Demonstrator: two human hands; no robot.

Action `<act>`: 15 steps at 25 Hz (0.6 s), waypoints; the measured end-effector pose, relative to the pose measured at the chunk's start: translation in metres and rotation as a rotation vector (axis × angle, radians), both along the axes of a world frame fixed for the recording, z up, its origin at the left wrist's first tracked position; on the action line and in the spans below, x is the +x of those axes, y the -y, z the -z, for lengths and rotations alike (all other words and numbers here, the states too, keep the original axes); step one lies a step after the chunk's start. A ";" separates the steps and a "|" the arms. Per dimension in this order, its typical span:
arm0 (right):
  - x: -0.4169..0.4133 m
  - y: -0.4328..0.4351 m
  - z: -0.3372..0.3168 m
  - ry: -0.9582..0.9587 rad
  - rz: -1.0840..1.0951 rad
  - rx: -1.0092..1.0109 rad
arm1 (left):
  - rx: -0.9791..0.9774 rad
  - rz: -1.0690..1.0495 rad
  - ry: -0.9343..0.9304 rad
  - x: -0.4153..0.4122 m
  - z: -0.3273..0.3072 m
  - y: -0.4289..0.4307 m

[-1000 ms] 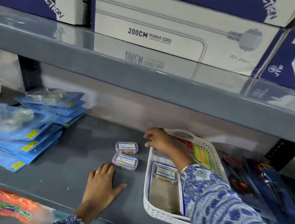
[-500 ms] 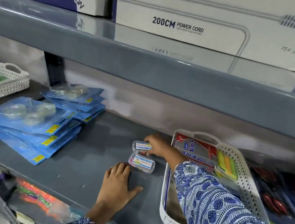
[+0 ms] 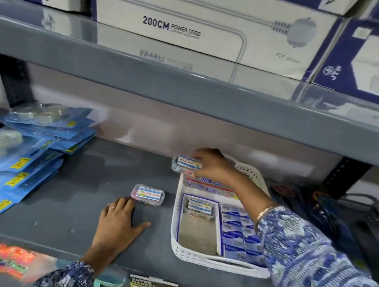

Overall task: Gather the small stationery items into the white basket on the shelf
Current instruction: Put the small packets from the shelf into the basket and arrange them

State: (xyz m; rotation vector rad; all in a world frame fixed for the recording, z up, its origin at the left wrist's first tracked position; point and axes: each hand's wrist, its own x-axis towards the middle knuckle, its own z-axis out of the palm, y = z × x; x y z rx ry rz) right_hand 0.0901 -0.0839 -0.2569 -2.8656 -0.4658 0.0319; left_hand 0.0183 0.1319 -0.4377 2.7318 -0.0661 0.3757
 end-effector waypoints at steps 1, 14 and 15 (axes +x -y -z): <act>-0.013 0.011 0.002 -0.030 0.011 -0.004 | -0.007 0.001 0.000 0.000 0.000 0.000; -0.075 0.037 0.095 -0.156 0.082 -0.130 | -0.070 0.001 -0.008 -0.003 -0.005 0.002; -0.075 0.035 0.095 -0.151 0.081 -0.136 | -0.070 0.003 -0.006 -0.003 -0.004 0.003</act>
